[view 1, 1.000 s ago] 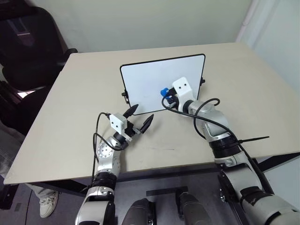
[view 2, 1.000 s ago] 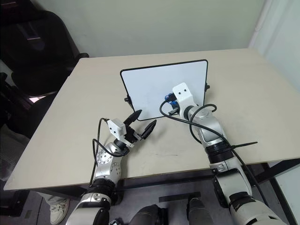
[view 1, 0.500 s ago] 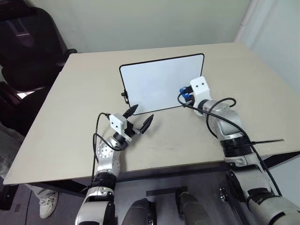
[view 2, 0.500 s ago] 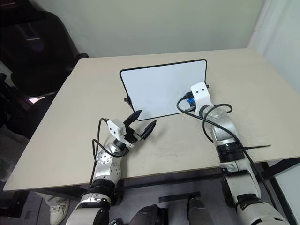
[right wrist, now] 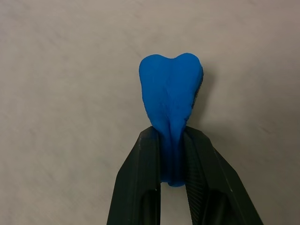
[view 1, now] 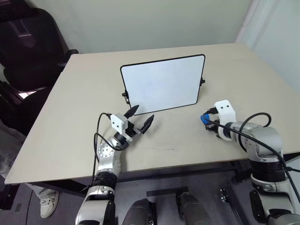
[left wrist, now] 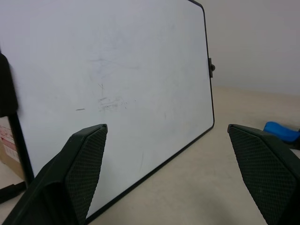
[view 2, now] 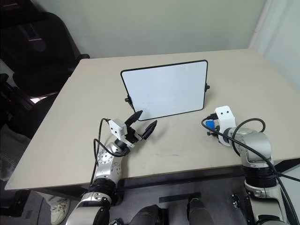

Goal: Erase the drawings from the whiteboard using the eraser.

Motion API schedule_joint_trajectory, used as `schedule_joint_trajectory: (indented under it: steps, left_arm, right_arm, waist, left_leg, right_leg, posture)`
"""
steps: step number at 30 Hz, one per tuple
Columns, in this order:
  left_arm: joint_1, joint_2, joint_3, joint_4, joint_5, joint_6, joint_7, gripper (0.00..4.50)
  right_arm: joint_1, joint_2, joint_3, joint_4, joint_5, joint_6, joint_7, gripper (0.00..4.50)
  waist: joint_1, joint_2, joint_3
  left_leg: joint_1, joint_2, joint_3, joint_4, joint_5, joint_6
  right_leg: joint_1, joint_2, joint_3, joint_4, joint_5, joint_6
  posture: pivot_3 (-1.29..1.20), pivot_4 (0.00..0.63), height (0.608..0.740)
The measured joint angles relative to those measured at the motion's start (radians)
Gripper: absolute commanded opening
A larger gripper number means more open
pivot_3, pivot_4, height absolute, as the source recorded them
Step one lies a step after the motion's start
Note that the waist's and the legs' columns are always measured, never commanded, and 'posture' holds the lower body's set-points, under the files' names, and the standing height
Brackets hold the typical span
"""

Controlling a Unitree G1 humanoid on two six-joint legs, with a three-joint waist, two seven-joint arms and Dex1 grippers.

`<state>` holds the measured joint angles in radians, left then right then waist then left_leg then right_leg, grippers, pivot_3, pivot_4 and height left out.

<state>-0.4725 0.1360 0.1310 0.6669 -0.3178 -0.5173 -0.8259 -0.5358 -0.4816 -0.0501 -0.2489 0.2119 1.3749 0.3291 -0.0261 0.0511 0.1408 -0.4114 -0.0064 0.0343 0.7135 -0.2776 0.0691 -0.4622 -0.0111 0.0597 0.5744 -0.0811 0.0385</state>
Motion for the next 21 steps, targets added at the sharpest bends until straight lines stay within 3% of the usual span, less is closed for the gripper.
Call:
schedule_joint_trajectory:
  steps: [8, 13, 17, 21]
  left_arm:
    - [-0.027, -0.003, 0.0, 0.042, 0.0, -0.002, -0.001, 4.5]
    - [-0.043, -0.01, -0.003, 0.064, 0.001, -0.007, -0.003, 4.5]
    - [-0.053, -0.011, -0.003, 0.082, 0.001, -0.01, -0.005, 4.5]
    - [-0.053, -0.01, -0.003, 0.085, 0.002, -0.014, -0.006, 4.5]
  right_arm:
    - [0.031, 0.004, -0.003, -0.035, 0.005, -0.058, 0.003, 3.63]
    - [0.163, -0.003, -0.04, -0.103, 0.005, -0.323, 0.027, 3.63]
    - [0.304, 0.081, -0.178, -0.134, 0.039, -0.603, 0.037, 3.63]
    - [0.493, 0.177, -0.274, -0.229, 0.243, -0.701, 0.161, 3.63]
  waist:
    - [0.005, 0.001, 0.0]
    - [0.014, 0.001, 0.0]
    - [0.016, 0.001, 0.0]
    - [0.017, 0.002, -0.001]
  left_leg:
    - [0.002, 0.0, 0.0, 0.0, 0.0, 0.0]
    - [0.002, 0.0, -0.002, 0.0, 0.0, 0.0]
    - [0.002, 0.0, -0.002, 0.0, 0.0, 0.0]
    - [0.002, 0.0, -0.003, 0.0, -0.004, -0.005]
  right_leg:
    - [0.003, 0.0, 0.0, -0.001, -0.001, 0.001]
    - [0.004, 0.0, 0.0, -0.001, -0.001, 0.002]
    - [0.005, 0.0, 0.001, -0.001, -0.001, 0.002]
    - [0.006, 0.002, 0.002, -0.002, -0.003, 0.003]
  posture:
    - [0.0, 0.15, 0.726]
    - [0.0, 0.15, 0.726]
    - [0.0, 0.15, 0.726]
    - [0.0, 0.15, 0.726]
